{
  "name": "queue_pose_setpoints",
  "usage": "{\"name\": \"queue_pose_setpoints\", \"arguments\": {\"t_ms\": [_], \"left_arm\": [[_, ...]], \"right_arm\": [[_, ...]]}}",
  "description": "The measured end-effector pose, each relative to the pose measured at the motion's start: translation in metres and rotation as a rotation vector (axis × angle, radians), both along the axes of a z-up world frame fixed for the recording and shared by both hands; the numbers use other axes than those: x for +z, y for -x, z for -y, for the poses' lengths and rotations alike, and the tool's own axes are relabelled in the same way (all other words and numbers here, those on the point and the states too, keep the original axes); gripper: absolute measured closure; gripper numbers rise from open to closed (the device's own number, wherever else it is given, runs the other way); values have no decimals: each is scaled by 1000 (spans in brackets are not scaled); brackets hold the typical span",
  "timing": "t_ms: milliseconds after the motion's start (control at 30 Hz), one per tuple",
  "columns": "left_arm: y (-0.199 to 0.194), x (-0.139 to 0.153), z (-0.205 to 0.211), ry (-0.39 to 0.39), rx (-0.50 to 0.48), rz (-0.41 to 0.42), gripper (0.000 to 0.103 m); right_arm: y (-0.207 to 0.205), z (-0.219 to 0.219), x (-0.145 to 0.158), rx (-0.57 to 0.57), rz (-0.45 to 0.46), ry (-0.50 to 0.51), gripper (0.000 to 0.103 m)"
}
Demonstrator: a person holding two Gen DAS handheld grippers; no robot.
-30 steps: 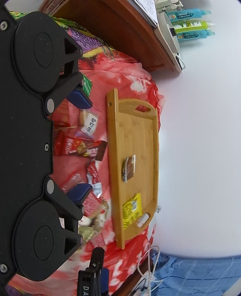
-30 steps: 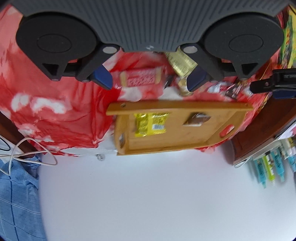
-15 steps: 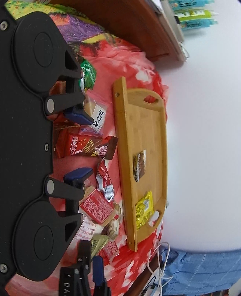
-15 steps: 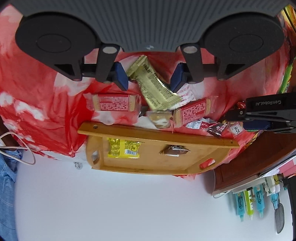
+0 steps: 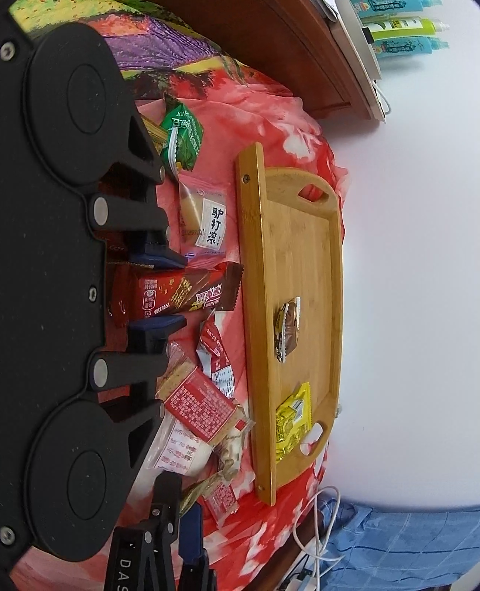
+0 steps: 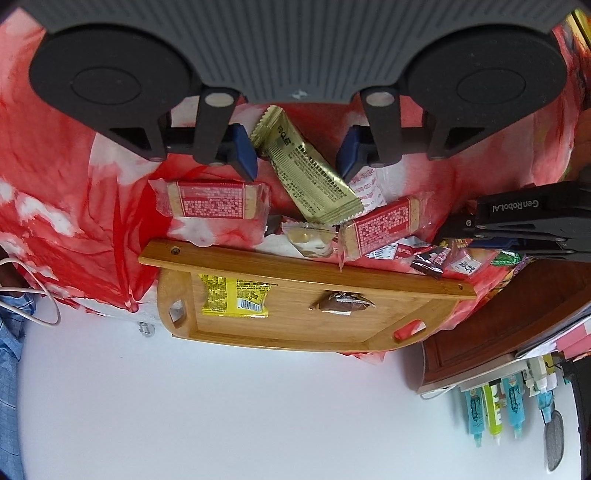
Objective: Organize snacks
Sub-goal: 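Grasp the red chocolate bar with the left gripper while the right grasps the gold wrapper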
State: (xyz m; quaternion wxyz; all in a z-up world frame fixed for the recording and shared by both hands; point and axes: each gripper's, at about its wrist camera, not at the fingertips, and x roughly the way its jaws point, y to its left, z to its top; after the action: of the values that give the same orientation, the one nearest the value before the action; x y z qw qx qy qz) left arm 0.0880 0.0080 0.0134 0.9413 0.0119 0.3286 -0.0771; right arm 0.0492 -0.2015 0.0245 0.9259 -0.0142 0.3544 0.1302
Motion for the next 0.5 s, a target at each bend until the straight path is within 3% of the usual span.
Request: {"name": "queue_pose_setpoints", "arguments": {"t_ms": [233,500], "left_arm": [[5,2,-1,12,13,7,78],[13,6,-3,21,25,22,78]], "right_arm": [[8,-3,5,19,14,-5,71],[13,-1,14,-7,57,-17,74]]}}
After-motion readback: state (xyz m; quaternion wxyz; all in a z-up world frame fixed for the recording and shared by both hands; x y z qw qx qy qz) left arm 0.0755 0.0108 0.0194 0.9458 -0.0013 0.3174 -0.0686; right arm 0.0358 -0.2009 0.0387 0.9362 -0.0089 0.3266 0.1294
